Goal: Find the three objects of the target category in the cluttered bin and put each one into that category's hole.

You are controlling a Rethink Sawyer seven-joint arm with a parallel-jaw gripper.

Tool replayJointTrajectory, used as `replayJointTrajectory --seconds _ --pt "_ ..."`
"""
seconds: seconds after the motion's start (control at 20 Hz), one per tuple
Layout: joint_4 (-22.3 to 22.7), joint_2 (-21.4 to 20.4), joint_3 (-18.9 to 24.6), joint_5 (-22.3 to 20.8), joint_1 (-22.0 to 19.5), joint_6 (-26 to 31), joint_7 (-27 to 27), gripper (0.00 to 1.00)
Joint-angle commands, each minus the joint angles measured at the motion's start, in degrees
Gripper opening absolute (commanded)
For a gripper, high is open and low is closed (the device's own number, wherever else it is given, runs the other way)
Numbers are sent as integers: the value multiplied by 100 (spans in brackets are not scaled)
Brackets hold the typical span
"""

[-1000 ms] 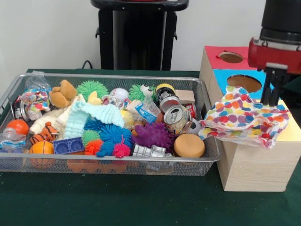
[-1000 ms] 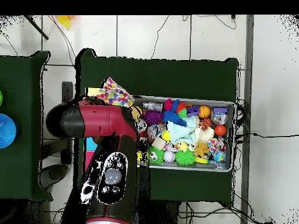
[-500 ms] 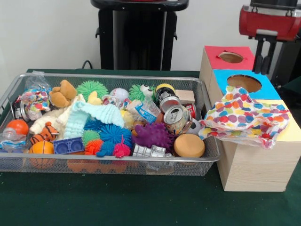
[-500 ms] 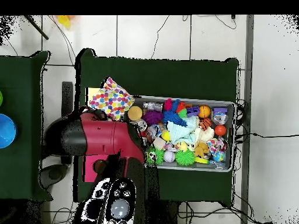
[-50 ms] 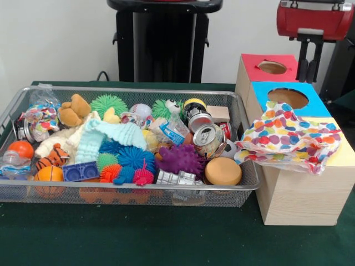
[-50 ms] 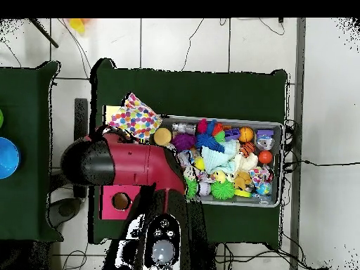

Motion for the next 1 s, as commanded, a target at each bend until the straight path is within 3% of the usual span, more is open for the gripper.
replayJointTrajectory --seconds 0.05,0.6,1.0 --pt "793 -104 991 -238 -373 196 -487 0" --pt "1308 -38 1479 -779 -770 -436 -642 0" --pt "1919 -69 1713 -1239 -880 -1040 -192 0"
